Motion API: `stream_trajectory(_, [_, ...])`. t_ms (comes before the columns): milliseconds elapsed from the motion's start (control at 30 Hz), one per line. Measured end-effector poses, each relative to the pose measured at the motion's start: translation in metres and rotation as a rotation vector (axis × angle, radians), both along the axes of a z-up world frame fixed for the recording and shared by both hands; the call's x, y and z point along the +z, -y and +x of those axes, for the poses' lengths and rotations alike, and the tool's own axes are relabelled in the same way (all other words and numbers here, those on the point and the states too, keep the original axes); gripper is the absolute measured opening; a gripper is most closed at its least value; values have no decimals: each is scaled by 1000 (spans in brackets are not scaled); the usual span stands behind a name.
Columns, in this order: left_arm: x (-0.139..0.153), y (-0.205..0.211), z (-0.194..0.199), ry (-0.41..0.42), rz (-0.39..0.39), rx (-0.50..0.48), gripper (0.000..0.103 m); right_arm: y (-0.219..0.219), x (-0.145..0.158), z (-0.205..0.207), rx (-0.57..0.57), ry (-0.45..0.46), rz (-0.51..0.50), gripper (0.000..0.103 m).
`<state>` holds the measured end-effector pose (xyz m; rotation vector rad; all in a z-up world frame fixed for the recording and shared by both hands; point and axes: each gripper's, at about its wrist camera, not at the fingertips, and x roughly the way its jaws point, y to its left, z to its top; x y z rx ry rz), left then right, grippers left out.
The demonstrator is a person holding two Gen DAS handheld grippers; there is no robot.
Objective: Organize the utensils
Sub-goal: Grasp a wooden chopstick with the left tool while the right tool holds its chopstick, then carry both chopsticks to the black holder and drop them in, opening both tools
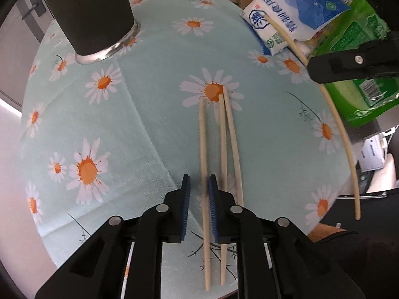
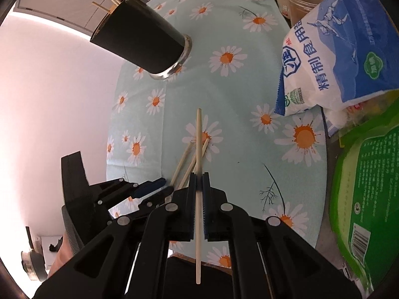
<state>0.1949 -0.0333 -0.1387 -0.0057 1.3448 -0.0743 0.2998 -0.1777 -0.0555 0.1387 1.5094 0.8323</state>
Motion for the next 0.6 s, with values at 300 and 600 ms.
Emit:
stream_trajectory(300, [-2,7,9,-26,44,79,4,-1,-1,6,52,-13,49,5])
stream_trajectory(600, [21,-25,11,61,0,113,4,-26,-3,9,54,-1,20,5])
